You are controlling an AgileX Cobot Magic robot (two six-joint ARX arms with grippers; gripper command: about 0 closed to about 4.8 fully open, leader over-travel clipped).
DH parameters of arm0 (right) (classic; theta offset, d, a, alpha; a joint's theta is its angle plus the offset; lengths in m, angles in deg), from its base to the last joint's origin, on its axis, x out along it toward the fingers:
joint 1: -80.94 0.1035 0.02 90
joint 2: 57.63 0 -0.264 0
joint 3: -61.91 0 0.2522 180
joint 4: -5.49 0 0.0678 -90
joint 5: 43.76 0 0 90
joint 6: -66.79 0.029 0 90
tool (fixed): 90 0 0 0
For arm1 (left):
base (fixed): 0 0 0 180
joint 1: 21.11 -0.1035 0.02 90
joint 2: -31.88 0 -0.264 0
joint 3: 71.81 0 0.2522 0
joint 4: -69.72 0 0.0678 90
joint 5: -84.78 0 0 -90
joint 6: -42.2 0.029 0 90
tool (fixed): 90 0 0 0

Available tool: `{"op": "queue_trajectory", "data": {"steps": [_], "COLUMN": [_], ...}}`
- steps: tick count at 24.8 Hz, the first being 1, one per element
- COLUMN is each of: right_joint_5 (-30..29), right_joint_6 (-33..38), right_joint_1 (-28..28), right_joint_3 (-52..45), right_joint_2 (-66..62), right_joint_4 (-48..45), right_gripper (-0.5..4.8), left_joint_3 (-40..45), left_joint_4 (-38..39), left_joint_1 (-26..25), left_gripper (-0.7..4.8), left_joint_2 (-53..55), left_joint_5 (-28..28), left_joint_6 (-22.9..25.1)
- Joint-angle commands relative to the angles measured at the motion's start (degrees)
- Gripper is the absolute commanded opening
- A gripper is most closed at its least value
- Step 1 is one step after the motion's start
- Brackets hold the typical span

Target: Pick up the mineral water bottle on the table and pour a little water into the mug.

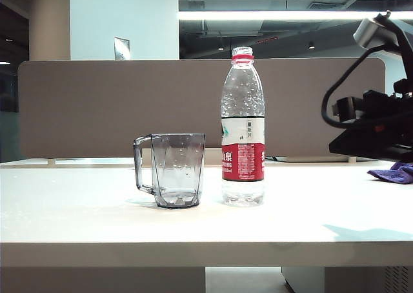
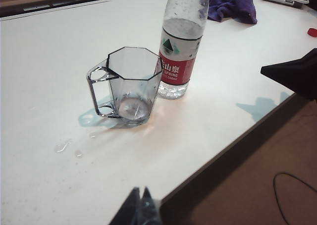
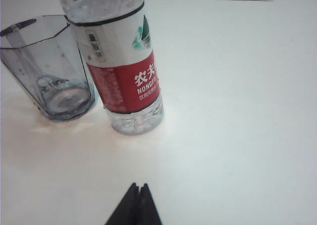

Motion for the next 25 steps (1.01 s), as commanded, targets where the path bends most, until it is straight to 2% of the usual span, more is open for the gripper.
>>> {"op": "queue_trajectory", "data": {"steps": [1, 7, 18, 21, 25], "right_joint_5": [0.2, 1.8, 2.6, 2.6, 2.3], "right_joint_6": [0.0, 0.0, 0.0, 0.0, 0.2], "right_joint_1": [0.0, 0.0, -0.2, -0.4, -5.7], "right_joint_3": [-1.2, -4.1, -5.8, -5.8, -5.8], "right_joint_2": [3.7, 12.5, 18.8, 24.4, 29.9], "right_joint_4": [1.4, 13.2, 22.8, 27.1, 34.8], "right_gripper": [-0.06, -0.06, -0.06, -0.06, -0.06], "left_joint_3": [-0.2, -0.2, -0.2, -0.2, -0.2], "left_joint_4": [-0.3, -0.3, -0.3, -0.3, -0.3], "left_joint_1": [0.0, 0.0, 0.0, 0.0, 0.0], "left_gripper": [-0.05, -0.05, -0.05, -0.05, -0.05], "left_joint_2": [0.0, 0.0, 0.0, 0.0, 0.0], "left_joint_5": [0.0, 0.0, 0.0, 0.0, 0.0], "left_joint_6": [0.0, 0.0, 0.0, 0.0, 0.0]}}
